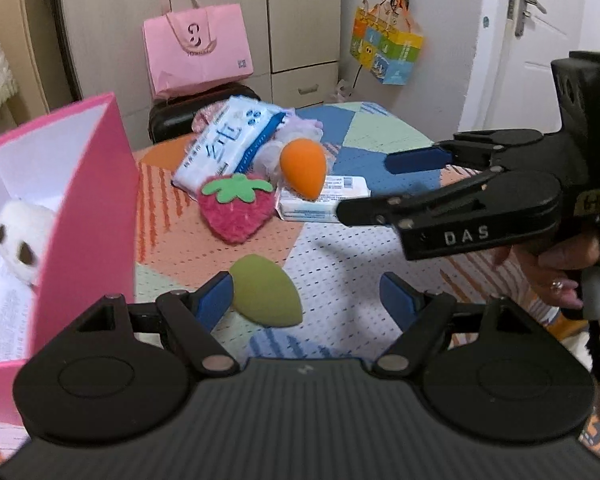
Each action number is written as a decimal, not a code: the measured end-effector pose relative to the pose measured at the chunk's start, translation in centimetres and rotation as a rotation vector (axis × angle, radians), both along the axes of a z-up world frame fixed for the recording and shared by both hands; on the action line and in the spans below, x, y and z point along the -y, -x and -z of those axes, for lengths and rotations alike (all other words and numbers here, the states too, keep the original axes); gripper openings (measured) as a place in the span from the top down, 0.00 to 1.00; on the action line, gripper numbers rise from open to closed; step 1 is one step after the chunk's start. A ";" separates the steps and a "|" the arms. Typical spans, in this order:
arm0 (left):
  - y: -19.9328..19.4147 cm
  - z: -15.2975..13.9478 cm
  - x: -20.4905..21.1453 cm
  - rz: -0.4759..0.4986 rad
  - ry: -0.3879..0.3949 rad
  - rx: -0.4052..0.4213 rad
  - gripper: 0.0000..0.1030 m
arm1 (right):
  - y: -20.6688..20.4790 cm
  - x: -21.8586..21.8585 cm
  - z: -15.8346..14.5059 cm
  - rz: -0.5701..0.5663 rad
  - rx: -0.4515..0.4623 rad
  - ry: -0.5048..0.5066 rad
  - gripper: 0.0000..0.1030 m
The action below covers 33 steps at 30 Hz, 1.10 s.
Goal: Organize soft objects
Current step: 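Grasp the green sponge with the left gripper while the right grasps the orange sponge, then carry the green sponge with the left gripper while the right carries the orange sponge to the box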
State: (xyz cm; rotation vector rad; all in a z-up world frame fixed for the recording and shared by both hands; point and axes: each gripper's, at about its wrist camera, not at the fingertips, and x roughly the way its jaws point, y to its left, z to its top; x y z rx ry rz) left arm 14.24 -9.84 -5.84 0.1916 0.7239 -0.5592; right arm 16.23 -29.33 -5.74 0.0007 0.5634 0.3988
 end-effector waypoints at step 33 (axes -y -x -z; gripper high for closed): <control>-1.6 3.7 -0.5 -0.236 0.047 0.043 0.63 | -1.5 -1.6 1.2 0.108 0.050 -0.050 0.62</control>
